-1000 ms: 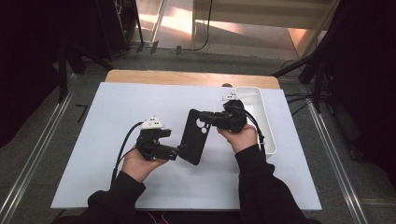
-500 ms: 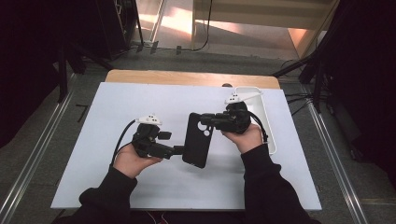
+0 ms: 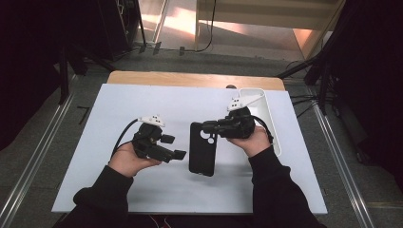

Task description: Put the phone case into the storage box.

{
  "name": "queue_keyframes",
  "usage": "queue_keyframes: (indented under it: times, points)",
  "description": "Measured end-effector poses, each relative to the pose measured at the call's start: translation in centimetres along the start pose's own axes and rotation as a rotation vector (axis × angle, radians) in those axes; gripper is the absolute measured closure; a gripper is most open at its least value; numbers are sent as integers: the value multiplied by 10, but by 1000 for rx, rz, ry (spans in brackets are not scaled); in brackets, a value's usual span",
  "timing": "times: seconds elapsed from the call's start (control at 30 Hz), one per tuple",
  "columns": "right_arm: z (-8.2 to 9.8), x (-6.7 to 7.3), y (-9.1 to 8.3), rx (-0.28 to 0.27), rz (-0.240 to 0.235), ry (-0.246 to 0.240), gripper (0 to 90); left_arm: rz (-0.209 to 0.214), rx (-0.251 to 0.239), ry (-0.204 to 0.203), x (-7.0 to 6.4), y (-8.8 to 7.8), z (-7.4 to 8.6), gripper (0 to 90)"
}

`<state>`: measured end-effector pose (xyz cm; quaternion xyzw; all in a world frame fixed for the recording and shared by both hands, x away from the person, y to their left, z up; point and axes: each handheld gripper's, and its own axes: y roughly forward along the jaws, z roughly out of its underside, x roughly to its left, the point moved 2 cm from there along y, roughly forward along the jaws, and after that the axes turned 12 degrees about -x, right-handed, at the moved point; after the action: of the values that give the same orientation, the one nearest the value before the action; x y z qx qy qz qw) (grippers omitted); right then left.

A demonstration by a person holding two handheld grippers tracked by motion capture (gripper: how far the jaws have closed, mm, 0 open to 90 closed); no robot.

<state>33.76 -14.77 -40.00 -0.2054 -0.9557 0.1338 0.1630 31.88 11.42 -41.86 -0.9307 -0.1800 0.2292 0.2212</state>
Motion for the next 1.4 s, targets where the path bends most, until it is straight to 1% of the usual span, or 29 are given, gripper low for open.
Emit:
queue_keyframes:
  times: [0.03,0.1,0.2,0.33,0.4,0.47,0.5,0.57,0.67,0.7,0.8,0.9,0.97,1.0,1.03,1.07,1.17,1.3,1.4]
  points:
    - [0,1,0,3,-8,-2,760,3,-5,6,0,-1,0,204]
    - [0,1,1,8,-15,-5,760,2,-9,6,1,-1,0,211]
    - [1,3,2,20,-43,-24,760,12,-9,39,1,-4,-3,226]
    - [1,5,4,25,-69,-47,760,19,4,63,1,-6,-6,257]
    - [2,6,5,29,-81,-54,760,27,9,55,2,-6,-8,258]
    - [2,7,6,32,-91,-65,759,35,12,53,3,-7,-9,317]
    - [2,7,6,30,-96,-69,759,30,16,49,3,-6,-10,316]
    - [2,8,7,28,-102,-74,759,35,16,47,4,-7,-11,328]
    - [3,9,8,41,-126,-79,759,65,17,52,3,-9,-13,341]
    - [3,9,9,44,-130,-80,760,71,11,65,2,-10,-15,340]
    - [5,11,11,54,-152,-92,759,88,10,66,2,-11,-18,341]
    - [5,13,14,63,-165,-102,760,103,22,64,2,-10,-20,341]
    - [5,14,15,67,-177,-108,759,106,28,69,2,-9,-20,345]
    - [5,14,16,67,-186,-111,759,118,34,76,3,-9,-21,367]
    - [6,15,16,70,-191,-113,759,118,34,76,3,-9,-21,368]
    - [6,14,17,71,-194,-121,759,129,46,86,3,-9,-23,368]
    - [7,15,19,80,-203,-123,759,138,63,102,3,-7,-24,368]
    - [6,15,23,85,-224,-132,759,141,73,97,4,-5,-26,370]
    - [6,16,26,91,-238,-144,759,146,84,100,5,-3,-28,397]
